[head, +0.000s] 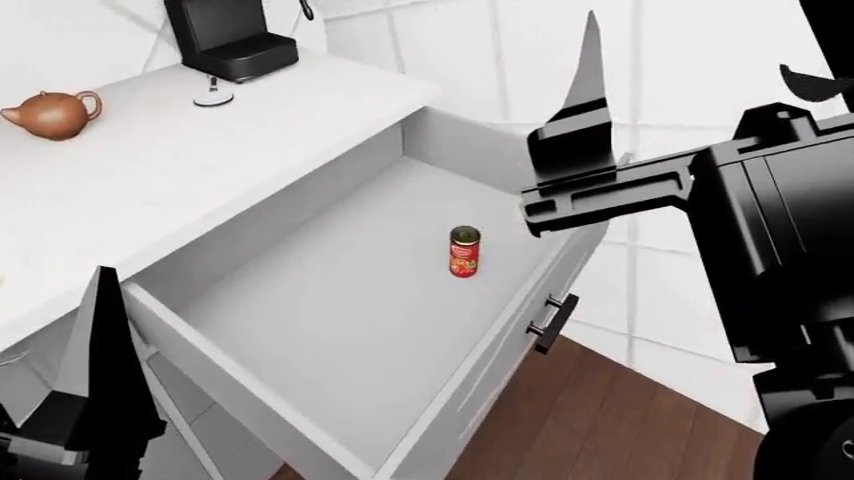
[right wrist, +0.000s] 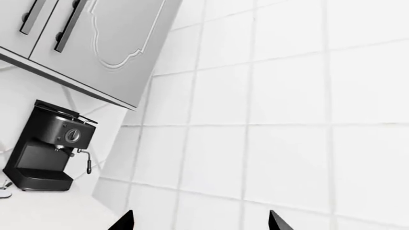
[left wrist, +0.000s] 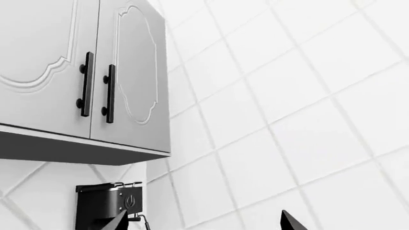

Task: Close the right drawer.

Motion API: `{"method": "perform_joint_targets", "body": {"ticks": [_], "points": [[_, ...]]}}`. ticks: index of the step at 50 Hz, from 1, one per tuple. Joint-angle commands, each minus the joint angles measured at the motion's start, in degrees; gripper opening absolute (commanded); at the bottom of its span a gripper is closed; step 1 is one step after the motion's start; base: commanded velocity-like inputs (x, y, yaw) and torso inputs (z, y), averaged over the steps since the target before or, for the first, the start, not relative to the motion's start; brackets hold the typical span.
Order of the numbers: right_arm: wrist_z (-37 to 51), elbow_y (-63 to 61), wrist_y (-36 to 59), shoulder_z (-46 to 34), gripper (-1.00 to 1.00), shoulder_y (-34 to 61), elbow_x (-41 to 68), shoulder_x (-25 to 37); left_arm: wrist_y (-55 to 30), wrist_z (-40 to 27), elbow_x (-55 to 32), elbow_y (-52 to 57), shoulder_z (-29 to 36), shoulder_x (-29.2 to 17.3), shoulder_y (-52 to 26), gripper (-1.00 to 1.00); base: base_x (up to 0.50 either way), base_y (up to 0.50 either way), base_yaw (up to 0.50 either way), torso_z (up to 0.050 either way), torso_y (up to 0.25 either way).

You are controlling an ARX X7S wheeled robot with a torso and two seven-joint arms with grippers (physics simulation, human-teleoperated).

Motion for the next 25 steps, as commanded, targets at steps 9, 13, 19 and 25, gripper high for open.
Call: {"method": "perform_joint_targets", "body": {"ticks": [9, 13, 19, 25], "points": [[1.64, 0.14, -0.80, -0.26, 1.00, 0.36, 1.09, 0.38, 0.26, -0.10, 0.06, 0.50, -0.42, 0.03, 0.53, 1.00, 0.03, -0.05, 0.00, 0.000, 0.000], [1.30, 0.24, -1.37, -0.27, 1.00, -0.21, 0.43, 0.75, 0.24, -0.10, 0.09, 0.36, -0.35, 0.04, 0.43, 1.00, 0.24, -0.44, 0.00, 0.000, 0.000], [1.24, 0.10, -1.81, -0.21, 1.00, -0.26, 0.32, 0.90, 0.42, -0.01, 0.07, 0.27, -0.38, 0.12, 0.54, 1.00, 0.24, -0.44, 0.00, 0.000, 0.000], [0.86, -0.02, -2.43, -0.16, 1.00, -0.94, -0.28, 1.26, 0.70, 0.12, 0.15, 0.32, -0.57, 0.21, 0.89, 1.00, 0.28, -0.42, 0.00, 0.000, 0.000]]}}
